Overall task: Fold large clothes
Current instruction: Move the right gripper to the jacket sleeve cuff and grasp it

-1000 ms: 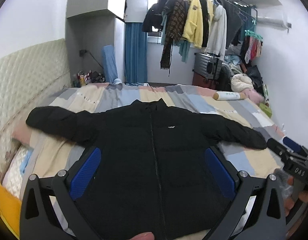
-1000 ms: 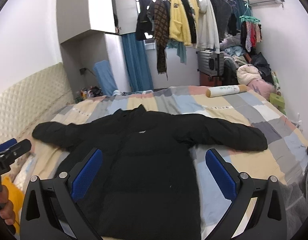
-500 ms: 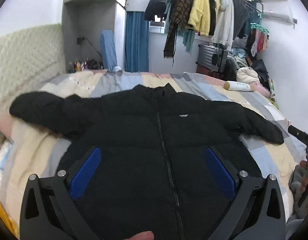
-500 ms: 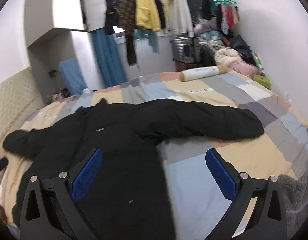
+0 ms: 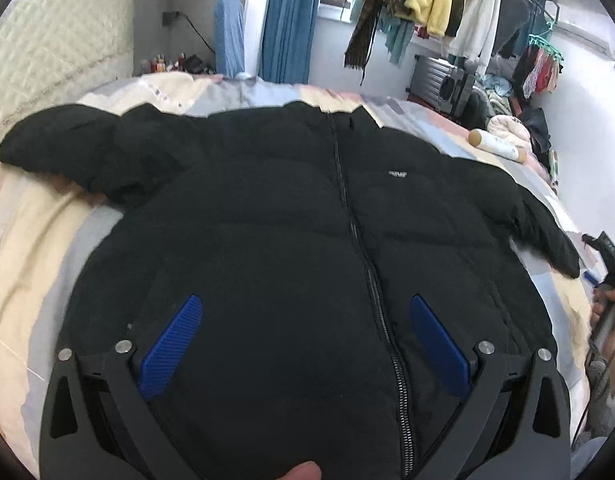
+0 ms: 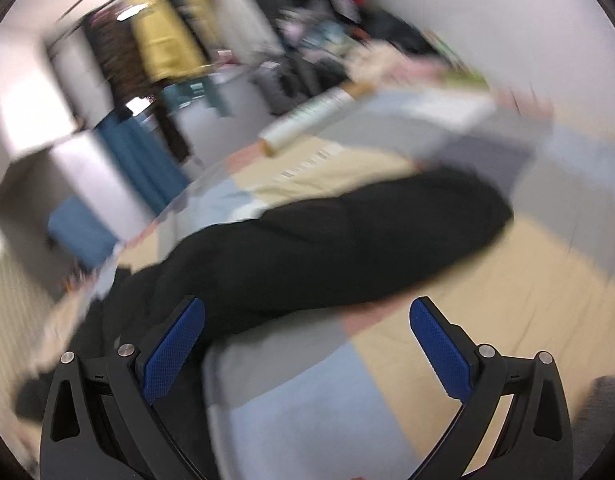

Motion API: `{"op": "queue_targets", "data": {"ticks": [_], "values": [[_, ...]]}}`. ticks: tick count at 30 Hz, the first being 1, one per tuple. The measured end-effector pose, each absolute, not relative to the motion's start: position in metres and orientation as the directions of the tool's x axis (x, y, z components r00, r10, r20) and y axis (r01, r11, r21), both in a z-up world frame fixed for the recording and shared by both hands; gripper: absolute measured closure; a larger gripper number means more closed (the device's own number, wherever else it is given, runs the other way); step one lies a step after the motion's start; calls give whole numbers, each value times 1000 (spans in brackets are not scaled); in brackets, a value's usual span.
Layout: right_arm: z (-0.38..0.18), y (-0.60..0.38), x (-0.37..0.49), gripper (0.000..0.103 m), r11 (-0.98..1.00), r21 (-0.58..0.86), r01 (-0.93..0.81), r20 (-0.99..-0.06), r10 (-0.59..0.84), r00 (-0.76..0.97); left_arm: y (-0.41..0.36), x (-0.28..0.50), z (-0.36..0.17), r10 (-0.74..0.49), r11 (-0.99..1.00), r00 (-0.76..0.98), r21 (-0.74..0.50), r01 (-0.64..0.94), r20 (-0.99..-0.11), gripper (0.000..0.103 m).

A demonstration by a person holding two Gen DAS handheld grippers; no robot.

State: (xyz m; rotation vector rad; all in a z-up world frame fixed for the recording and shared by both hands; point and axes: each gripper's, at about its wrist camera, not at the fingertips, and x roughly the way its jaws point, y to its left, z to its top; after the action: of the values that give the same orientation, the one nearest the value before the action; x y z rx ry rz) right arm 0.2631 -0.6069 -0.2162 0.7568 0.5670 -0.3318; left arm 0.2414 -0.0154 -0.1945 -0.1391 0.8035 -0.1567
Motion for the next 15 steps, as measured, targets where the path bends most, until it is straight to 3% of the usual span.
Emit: {"op": "queue_targets", "data": {"ticks": [3,10,15], "values": [[-254,-643,264,5,541,659,522,-589,-59,806,-18,246,-200,-190,980,682,-179,87,-706,0],[-280,-693,291,6,435,724,536,-545,-116,830,-16,262,-215,-176,981,675,-188,57,-716,0],[-282,-728,299,22,376,748,547,-506,-211,836,-17,272,-232,-150,984,690,-177,32,-708,0]]}}
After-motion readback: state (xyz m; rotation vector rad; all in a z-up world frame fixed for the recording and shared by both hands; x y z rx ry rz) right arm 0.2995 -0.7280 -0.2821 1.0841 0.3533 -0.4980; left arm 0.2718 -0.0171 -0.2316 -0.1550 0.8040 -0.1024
